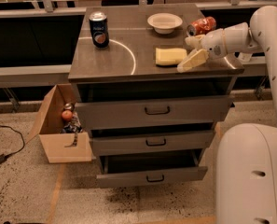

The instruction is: Place sponge into paper bowl

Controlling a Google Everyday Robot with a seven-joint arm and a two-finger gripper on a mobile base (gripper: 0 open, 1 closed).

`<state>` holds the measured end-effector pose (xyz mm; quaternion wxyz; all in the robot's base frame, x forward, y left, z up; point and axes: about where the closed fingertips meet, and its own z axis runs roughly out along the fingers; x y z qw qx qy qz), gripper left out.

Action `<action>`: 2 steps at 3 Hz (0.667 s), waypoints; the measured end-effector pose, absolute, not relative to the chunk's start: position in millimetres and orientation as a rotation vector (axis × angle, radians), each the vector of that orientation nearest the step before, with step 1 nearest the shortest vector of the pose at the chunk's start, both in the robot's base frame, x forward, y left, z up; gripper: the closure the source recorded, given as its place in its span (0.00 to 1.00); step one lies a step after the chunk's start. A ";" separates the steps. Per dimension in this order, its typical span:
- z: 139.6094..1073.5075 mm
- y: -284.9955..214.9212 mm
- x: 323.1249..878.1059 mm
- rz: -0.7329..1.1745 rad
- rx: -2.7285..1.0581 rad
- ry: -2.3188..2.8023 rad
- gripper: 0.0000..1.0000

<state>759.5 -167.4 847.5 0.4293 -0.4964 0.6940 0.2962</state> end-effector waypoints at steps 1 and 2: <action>842.6 -159.7 760.8 0.757 -1.257 1.720 0.18; 842.8 -154.2 759.5 0.759 -1.288 1.710 0.41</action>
Offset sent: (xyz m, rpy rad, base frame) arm 0.0047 0.0068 0.0041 -0.0251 -0.0127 0.0741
